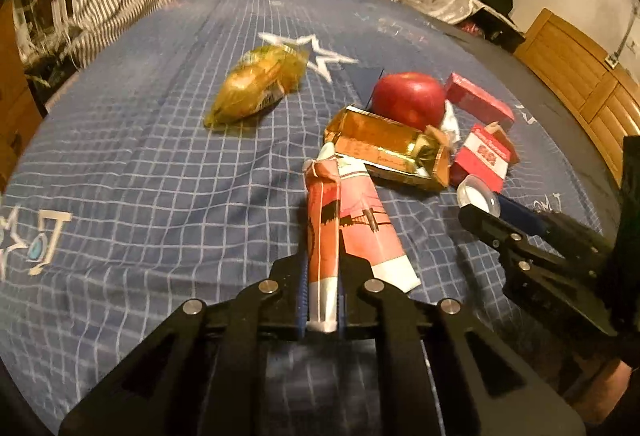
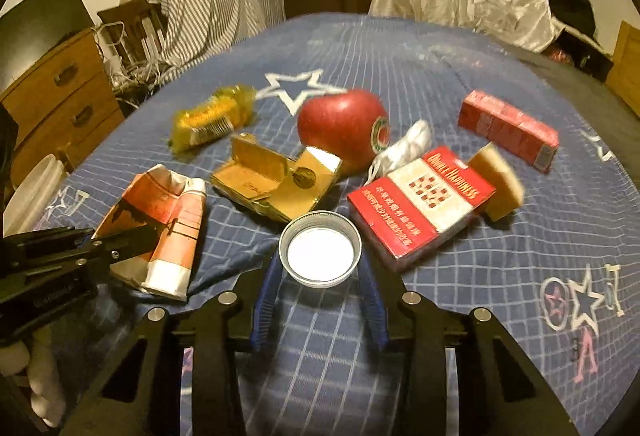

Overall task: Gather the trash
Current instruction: 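Lift the tube and plastic cup and carry them over the white bucket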

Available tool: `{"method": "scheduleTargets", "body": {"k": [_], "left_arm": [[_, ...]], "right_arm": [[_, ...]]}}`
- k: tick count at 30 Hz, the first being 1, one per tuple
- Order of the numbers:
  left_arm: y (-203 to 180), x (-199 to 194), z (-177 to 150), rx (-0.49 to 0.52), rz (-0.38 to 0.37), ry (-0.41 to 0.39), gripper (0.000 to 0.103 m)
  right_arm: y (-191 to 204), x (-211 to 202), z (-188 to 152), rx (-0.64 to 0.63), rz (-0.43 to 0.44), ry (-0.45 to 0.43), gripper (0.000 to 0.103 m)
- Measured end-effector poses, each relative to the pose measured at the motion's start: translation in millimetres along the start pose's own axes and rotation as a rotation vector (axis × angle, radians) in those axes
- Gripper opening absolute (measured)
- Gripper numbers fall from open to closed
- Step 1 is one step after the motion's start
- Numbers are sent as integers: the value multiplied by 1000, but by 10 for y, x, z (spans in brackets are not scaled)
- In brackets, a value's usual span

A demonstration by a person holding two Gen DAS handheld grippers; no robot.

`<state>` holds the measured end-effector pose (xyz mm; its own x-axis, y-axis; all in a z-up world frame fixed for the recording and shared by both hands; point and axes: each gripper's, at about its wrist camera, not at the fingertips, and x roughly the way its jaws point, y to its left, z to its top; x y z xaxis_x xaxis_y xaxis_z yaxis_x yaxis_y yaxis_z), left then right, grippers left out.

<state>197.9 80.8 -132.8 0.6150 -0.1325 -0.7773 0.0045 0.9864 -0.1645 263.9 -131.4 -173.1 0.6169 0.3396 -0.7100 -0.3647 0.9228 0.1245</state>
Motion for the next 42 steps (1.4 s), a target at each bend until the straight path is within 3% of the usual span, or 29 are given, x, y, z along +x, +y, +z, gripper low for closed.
{"method": "scheduleTargets", "body": {"k": [11,18,23,29,42], "left_arm": [[-575,-1039,-230,133,128,-340,9],[-960,-1475,-405,211,202,-495,9],[-1097,-1655,-496,237,230,-550,9],[-1136,-1805,-555,229,203,-578,9],[-1075,-1942,-607,193,173,-593,9]], "right_arm": [[40,-1310,-295,11,-120,-281,40],[66,-2080,-501,-10,-218,-433,41],[54,-2469,-653,-2,-244,-502,41],[0,-2741,-760,15,-244,-543,41],[2,-2939,-871,29,-230,-555,41]]}}
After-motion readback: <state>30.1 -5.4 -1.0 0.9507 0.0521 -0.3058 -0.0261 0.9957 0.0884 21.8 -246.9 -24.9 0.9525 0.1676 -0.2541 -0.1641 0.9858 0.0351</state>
